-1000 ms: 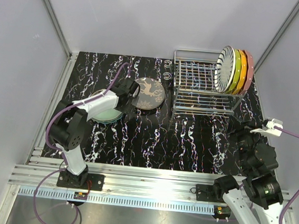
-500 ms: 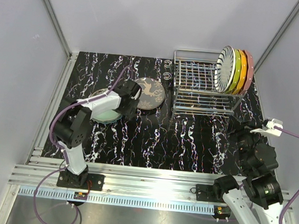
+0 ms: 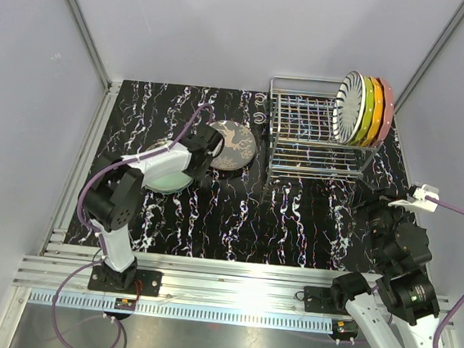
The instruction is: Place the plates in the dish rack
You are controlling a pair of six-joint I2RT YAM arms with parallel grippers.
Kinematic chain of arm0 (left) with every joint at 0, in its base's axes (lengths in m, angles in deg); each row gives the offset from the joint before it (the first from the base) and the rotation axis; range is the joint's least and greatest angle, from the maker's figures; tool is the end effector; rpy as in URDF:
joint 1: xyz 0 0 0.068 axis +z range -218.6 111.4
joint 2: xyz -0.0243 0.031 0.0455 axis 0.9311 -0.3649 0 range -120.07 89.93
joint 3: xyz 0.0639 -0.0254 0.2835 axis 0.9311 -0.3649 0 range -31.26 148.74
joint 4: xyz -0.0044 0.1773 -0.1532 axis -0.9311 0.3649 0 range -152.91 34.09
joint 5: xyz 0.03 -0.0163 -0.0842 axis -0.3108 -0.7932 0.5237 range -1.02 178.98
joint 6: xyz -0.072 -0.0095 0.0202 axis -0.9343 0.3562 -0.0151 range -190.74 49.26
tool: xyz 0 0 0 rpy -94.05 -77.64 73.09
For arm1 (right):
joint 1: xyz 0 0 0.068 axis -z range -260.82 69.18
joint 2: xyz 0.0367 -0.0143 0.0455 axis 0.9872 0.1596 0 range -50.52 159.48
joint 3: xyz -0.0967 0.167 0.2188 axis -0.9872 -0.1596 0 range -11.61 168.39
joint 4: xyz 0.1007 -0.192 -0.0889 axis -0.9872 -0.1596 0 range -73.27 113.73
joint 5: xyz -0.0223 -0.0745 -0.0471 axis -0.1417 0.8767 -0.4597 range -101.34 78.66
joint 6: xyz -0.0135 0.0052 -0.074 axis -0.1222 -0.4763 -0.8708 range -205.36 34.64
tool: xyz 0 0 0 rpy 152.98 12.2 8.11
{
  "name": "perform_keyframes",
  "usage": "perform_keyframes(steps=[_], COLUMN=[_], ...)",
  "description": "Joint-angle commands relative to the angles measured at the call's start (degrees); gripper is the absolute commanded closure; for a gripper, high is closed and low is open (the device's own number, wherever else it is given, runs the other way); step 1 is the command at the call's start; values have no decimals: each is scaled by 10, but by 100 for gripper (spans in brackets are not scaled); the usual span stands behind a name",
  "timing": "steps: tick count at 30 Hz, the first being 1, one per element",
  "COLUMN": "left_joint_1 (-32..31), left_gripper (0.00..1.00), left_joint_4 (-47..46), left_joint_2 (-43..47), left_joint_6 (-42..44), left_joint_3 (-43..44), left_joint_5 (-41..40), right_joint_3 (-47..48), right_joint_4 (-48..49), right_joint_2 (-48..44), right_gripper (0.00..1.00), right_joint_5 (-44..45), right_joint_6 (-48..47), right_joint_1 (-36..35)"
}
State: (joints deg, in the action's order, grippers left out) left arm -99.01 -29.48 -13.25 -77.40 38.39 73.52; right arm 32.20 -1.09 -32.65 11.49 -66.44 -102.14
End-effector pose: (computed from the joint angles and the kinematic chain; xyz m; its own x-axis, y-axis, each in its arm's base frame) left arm 0.3110 -0.1628 0.1958 -0.8344 0.3602 -0.4172 0.3032 0.9321 0.1983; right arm 0.0561 -0.0046 0.3514 0.0259 0.3309 -0.9433 0.0189 0.9433 0.3314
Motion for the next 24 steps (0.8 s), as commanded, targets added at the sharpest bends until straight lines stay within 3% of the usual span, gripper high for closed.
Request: perform_keyframes(steps=[1,10,24], left_joint_1=[-14,-18,-17], left_gripper=[88,100,100], left_joint_4=[1,-8,-27], left_joint_2=[12,68,160], left_joint_6=[-15,-20,-51], left_joint_3=[4,-10,-17], left_joint_5=[40,33,-20], right_joint_3=[3,4,-3], right_joint_4=[14,14,32], right_joint_2=[-6,-2,-6], right_gripper=[62,62,61], right_joint_5=[-2,-1,-49], right_joint_6=[5,4,-5], right_joint_1=[2,2,2])
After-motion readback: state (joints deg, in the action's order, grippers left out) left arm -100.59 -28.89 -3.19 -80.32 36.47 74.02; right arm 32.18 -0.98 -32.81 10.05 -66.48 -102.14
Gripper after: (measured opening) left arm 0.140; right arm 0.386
